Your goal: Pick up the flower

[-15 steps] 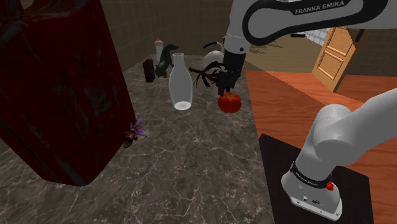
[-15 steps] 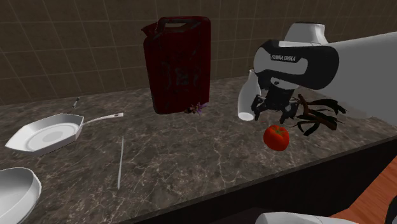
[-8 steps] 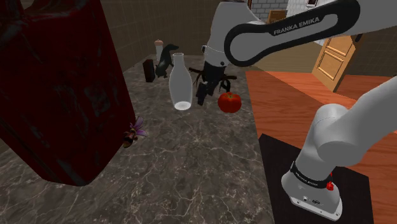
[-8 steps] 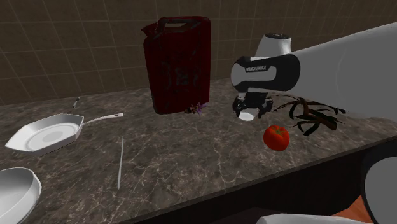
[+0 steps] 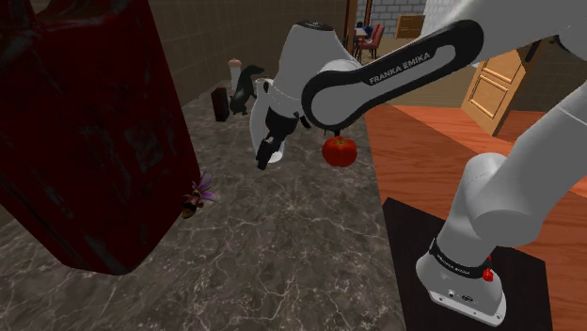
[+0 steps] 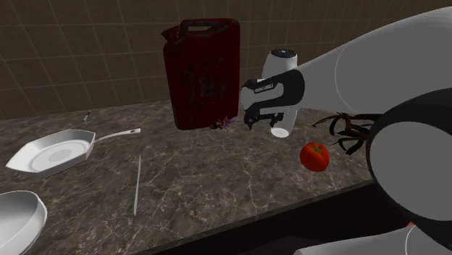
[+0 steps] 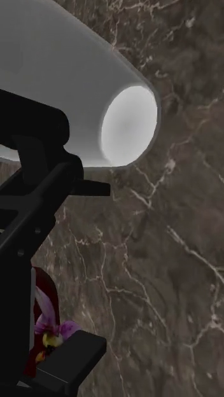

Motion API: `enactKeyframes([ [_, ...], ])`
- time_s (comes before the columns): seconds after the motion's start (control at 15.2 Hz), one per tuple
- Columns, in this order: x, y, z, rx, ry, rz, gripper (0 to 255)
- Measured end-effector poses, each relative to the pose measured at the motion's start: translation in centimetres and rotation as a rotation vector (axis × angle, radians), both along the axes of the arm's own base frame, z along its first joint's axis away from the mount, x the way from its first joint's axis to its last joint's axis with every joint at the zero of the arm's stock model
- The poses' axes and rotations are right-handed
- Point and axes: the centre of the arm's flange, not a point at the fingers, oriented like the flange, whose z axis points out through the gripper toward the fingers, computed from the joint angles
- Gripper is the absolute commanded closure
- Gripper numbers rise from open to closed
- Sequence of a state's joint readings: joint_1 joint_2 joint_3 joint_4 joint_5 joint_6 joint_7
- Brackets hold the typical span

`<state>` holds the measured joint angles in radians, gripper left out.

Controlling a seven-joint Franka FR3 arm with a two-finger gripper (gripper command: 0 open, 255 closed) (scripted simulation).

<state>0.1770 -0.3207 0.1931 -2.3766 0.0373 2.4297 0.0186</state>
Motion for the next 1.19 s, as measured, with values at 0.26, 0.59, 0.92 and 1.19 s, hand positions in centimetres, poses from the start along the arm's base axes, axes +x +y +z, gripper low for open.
enactKeyframes([
  [0.26, 1.5, 4.0, -1.8, -0.009, -0.071, 0.086, 0],
  [0.59, 3.1, 9.5, -3.3, -0.019, -0.160, 0.192, 0],
  [0.92, 3.9, 13.0, -4.4, -0.025, -0.216, 0.259, 0],
  [1.19, 4.0, 13.3, -6.4, -0.025, -0.219, 0.262, 0],
])
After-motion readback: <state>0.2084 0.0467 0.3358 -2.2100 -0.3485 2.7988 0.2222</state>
